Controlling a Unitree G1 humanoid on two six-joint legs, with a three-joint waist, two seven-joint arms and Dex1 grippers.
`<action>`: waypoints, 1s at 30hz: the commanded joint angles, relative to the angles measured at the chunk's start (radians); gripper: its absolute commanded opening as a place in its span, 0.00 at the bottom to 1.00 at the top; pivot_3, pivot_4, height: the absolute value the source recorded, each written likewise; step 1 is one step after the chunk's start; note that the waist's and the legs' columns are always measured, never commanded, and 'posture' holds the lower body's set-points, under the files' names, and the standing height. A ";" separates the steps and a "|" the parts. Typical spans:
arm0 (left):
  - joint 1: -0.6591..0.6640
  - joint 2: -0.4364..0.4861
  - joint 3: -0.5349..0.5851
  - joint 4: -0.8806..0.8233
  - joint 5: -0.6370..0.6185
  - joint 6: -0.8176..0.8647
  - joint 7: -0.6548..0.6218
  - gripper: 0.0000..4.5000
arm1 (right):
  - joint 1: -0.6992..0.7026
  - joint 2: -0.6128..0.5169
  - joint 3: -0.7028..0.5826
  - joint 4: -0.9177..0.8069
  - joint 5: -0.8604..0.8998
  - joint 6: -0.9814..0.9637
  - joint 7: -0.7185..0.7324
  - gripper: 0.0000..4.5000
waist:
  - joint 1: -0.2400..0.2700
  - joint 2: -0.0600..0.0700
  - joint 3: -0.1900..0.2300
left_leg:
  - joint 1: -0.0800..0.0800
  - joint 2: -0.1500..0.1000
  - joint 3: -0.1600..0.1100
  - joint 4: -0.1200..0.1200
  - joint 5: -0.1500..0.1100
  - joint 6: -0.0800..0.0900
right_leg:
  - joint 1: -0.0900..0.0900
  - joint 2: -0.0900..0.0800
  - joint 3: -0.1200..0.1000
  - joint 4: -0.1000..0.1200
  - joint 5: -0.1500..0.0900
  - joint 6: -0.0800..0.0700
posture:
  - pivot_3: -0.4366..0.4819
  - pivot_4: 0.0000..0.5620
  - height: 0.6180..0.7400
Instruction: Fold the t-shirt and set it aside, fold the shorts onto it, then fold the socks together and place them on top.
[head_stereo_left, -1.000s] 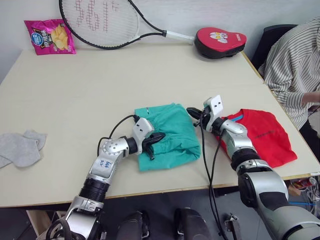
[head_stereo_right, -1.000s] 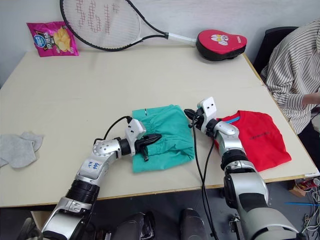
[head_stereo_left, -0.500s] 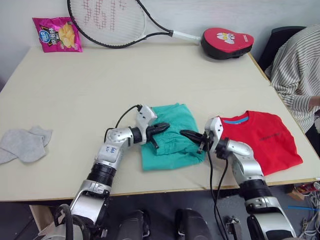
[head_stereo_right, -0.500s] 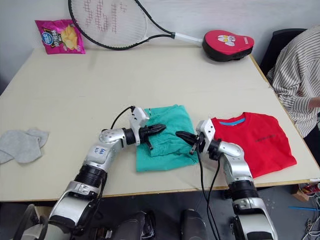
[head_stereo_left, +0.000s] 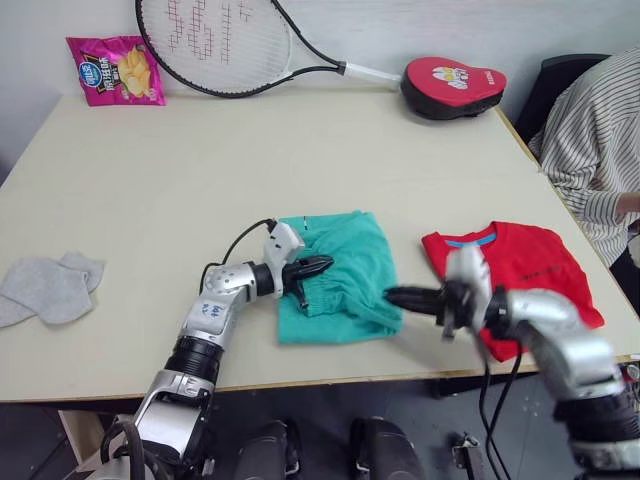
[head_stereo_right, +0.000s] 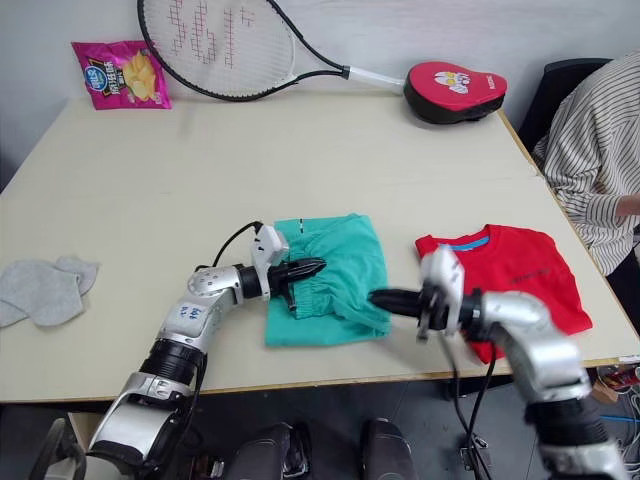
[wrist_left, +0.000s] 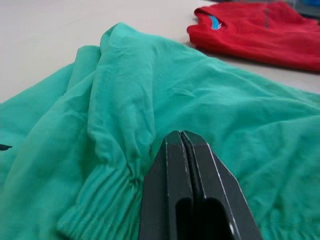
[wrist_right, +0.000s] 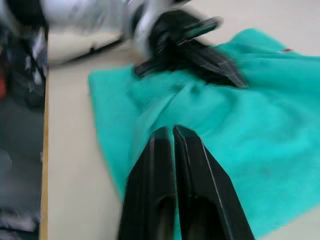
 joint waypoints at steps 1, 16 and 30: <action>-0.003 0.024 0.005 -0.040 -0.014 -0.042 -0.050 0.00 | -0.138 -0.073 0.039 0.210 0.065 0.446 -0.066 0.36 | 0.000 0.000 0.000 | 0.000 0.000 -0.001 0.000 0.000 0.000 | 0.001 0.000 -0.002 -0.001 0.000 -0.001 | 0.48 0.27 1.00; 0.041 0.059 -0.021 -0.076 0.014 -0.029 -0.062 0.00 | -0.522 0.228 0.090 0.643 -0.069 0.558 -0.213 0.88 | -0.010 0.001 0.000 | -0.004 0.000 0.001 0.003 0.003 0.006 | -0.002 0.001 -0.003 0.002 -0.001 -0.001 | 0.48 0.27 1.00; 0.009 0.119 0.043 -0.080 -0.052 -0.030 -0.119 0.00 | -0.490 0.241 0.044 0.433 -0.031 0.612 -0.199 0.00 | -0.006 0.001 0.000 | -0.005 0.000 0.001 0.001 0.003 0.006 | -0.003 0.001 -0.003 0.002 -0.001 -0.001 | 0.48 0.27 1.00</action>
